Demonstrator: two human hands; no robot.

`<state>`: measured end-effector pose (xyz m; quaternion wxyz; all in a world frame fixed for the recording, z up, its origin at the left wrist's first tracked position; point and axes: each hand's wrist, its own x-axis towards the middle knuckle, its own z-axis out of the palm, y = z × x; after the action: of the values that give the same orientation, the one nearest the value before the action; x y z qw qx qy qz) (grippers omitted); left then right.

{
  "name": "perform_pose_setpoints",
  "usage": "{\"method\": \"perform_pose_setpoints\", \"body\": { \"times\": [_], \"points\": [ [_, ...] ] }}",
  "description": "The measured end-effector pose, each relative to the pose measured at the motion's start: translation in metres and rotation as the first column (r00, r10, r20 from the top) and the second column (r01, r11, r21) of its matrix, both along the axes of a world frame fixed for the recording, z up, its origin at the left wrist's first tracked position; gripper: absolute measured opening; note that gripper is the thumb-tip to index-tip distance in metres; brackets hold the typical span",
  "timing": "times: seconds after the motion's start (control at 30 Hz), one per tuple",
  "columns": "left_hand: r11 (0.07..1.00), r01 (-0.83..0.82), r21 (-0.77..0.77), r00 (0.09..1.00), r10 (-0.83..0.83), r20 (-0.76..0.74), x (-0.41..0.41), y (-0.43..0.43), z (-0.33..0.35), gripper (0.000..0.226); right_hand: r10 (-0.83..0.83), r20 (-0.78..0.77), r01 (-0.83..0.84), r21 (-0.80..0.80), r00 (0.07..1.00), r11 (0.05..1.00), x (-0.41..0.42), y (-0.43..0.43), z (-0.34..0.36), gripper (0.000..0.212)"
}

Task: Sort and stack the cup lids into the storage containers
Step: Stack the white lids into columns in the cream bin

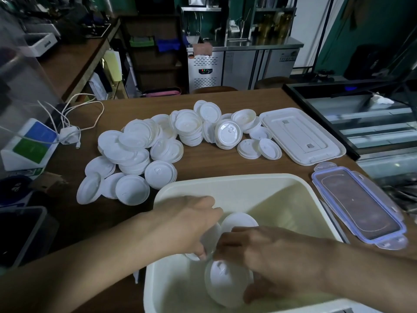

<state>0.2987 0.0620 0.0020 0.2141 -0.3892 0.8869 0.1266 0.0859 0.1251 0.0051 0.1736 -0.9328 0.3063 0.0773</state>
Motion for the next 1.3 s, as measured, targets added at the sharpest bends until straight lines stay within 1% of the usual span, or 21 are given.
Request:
{"method": "perform_pose_setpoints", "body": {
  "times": [0.07,0.13,0.2,0.27,0.33,0.43,0.53,0.6,0.7,0.8,0.9,1.0,1.1,1.17,1.3],
  "points": [
    [1.000,-0.008,0.005,1.000,0.008,0.001,0.002,-0.002,-0.001,0.049,0.042,0.011,-0.042,0.006,0.999,0.999,0.003,-0.002,-0.004,0.059],
    [1.000,-0.007,0.003,1.000,0.007,-0.010,0.005,-0.004,-0.001,0.049,0.030,-0.029,-0.031,-0.026,0.999,0.999,0.000,-0.004,-0.010,0.055],
    [1.000,-0.002,-0.004,1.000,0.002,-0.014,0.009,-0.006,0.000,0.048,0.062,-0.021,-0.063,-0.043,0.998,0.997,0.000,-0.005,-0.013,0.049],
    [1.000,-0.002,-0.013,1.000,0.002,-0.003,0.011,-0.008,0.000,0.046,0.103,-0.011,-0.103,-0.010,0.995,0.995,0.001,-0.006,-0.013,0.041],
    [1.000,-0.002,-0.006,1.000,0.002,0.023,0.011,-0.008,-0.001,0.047,0.102,0.004,-0.102,0.009,0.995,0.995,0.000,-0.008,-0.014,0.037],
    [1.000,0.008,-0.005,0.999,-0.008,0.047,0.009,-0.007,-0.002,0.043,0.085,0.045,-0.088,0.063,0.995,0.994,-0.005,-0.007,-0.014,0.040],
    [0.999,0.023,-0.025,0.998,-0.022,0.051,0.011,-0.007,-0.003,0.041,0.078,0.031,-0.080,0.067,0.996,0.995,-0.006,-0.006,-0.015,0.042],
    [0.999,0.035,-0.026,0.999,-0.034,0.037,0.011,-0.008,-0.006,0.042,0.073,0.027,-0.075,0.078,0.997,0.994,-0.006,-0.005,-0.015,0.044],
    [0.999,0.026,0.021,1.000,-0.025,-0.013,0.012,-0.009,-0.008,0.044,0.075,0.032,-0.077,0.085,0.997,0.993,-0.006,-0.005,-0.015,0.045],
    [0.999,0.026,0.033,0.999,-0.025,-0.031,0.012,-0.012,-0.006,0.040,0.068,0.017,-0.069,0.097,0.998,0.993,-0.006,-0.006,-0.015,0.046],
    [0.999,0.050,-0.007,0.999,-0.050,-0.019,0.010,-0.014,-0.008,0.046,0.029,0.013,-0.030,0.128,1.000,0.991,-0.006,-0.005,-0.012,0.046],
    [0.999,0.045,0.003,0.999,-0.045,-0.014,0.007,-0.014,-0.009,0.053,0.030,0.016,-0.032,0.136,0.999,0.990,-0.006,-0.004,-0.011,0.045],
    [0.998,0.056,0.005,0.998,-0.056,-0.012,0.006,-0.013,-0.008,0.053,0.034,0.003,-0.034,0.137,0.999,0.990,-0.007,-0.004,-0.011,0.045],
    [0.998,0.058,0.000,0.998,-0.058,-0.011,0.006,-0.012,-0.008,0.053,0.029,0.024,-0.032,0.146,0.999,0.989,-0.008,-0.005,-0.009,0.044],
    [0.999,0.048,0.003,0.999,-0.048,-0.021,0.005,-0.012,-0.008,0.052,0.029,0.024,-0.034,0.212,0.999,0.977,-0.007,-0.006,-0.006,0.040]
  ]
}}
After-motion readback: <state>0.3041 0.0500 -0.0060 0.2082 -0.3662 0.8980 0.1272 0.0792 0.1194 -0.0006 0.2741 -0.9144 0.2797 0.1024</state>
